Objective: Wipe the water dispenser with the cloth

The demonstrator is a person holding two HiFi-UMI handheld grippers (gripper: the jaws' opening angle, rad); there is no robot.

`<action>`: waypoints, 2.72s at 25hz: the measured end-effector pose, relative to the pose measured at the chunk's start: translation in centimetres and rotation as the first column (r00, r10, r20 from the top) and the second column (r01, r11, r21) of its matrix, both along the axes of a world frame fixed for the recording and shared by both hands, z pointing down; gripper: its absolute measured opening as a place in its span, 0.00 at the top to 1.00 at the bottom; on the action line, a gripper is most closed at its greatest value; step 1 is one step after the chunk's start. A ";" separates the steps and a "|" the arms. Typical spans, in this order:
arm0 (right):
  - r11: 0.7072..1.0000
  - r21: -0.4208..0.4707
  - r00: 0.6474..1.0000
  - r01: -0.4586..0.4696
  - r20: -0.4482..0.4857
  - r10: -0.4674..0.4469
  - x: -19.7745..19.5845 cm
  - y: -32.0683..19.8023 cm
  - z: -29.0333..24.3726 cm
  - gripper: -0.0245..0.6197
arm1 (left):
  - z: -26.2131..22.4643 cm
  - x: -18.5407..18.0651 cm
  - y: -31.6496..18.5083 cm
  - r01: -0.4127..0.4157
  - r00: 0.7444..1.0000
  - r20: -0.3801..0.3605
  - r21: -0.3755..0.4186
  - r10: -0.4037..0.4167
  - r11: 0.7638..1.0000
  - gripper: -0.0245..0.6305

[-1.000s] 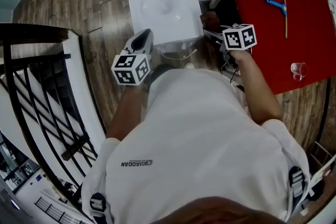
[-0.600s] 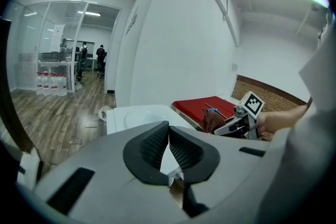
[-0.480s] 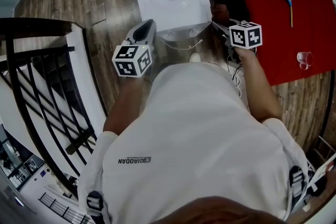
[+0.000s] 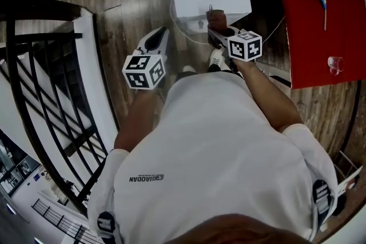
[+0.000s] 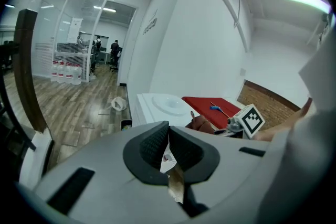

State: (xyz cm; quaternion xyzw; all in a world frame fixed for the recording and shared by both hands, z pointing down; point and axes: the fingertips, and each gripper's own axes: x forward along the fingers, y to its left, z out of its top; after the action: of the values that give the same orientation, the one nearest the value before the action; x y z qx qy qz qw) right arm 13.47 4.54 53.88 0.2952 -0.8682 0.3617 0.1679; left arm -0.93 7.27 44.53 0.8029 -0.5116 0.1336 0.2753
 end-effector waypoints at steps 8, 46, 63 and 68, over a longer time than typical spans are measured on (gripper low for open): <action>0.977 0.117 0.983 0.177 -0.069 -0.170 -9.3 2.0 1.4 0.85 | 0.8 -5.5 5.5 0.077 0.997 -0.009 0.006 -0.077 0.997 0.96; 0.996 0.088 0.974 0.017 -0.228 0.003 5.5 0.2 6.5 0.85 | 1.0 3.7 1.8 -0.077 0.997 -0.016 0.021 0.077 0.997 0.96; 0.981 0.022 0.949 -0.191 -0.251 0.190 18.1 -2.2 8.2 0.85 | 1.1 11.1 -3.3 -0.205 0.979 0.004 0.009 0.205 0.979 0.96; 0.988 0.015 0.974 -0.154 -0.166 0.154 17.7 -3.0 5.2 0.85 | 0.7 12.2 -4.6 -0.210 0.978 0.028 0.024 0.209 0.977 0.96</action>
State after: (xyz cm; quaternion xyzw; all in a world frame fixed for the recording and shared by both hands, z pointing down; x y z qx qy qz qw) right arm 31.14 1.57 59.09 0.3908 -0.8260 0.3469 0.2112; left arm 11.28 2.62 45.19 0.8542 -0.4295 0.1650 0.2422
